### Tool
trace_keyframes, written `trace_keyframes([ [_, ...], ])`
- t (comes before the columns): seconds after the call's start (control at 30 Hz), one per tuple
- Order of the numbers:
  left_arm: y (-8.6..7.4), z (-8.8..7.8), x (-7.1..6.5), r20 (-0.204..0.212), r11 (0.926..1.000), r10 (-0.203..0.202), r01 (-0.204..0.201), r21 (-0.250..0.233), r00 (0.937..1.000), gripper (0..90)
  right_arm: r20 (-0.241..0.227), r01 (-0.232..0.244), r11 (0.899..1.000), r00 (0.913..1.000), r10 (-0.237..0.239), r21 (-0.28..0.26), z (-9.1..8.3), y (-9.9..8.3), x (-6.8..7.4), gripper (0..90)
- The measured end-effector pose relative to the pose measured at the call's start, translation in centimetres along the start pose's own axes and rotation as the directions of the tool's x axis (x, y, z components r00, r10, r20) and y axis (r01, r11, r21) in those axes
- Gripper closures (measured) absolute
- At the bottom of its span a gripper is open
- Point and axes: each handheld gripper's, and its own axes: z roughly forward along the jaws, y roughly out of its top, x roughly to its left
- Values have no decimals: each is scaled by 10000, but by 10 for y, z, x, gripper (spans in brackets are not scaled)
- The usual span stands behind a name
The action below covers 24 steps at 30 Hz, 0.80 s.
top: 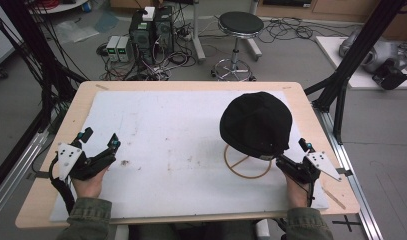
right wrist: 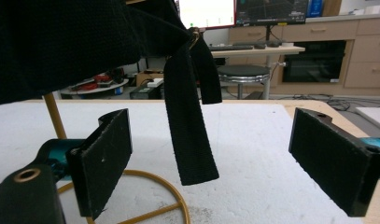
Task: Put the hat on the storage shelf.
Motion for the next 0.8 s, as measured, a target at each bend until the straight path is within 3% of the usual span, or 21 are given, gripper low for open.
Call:
trace_keyframes([
  [0.17, -9, -9, 3, -1203, 9985, 548, -544, 67, 9912, 187, 128, -118, 9998, 9998, 119, -136, -2, -1, 1, 127],
  [0.27, -14, -12, 5, -1577, 9979, 644, -626, 166, 9854, 187, 296, -117, 9997, 9995, 124, -234, -3, 0, 0, 127],
  [0.37, -16, -14, 7, -1649, 9978, 650, -624, 210, 9842, 187, 441, -153, 9994, 9989, 167, -314, -5, 0, -2, 127],
  [0.53, -17, -20, 5, -1352, 9978, 662, -662, 40, 9886, 188, 415, -73, 9996, 9991, 85, -277, -6, 0, -1, 127],
  [0.8, -25, -18, 7, -1304, 9969, 725, -677, 410, 9888, 189, 188, -60, 9999, 9998, 63, -152, -4, -1, -1, 127],
])
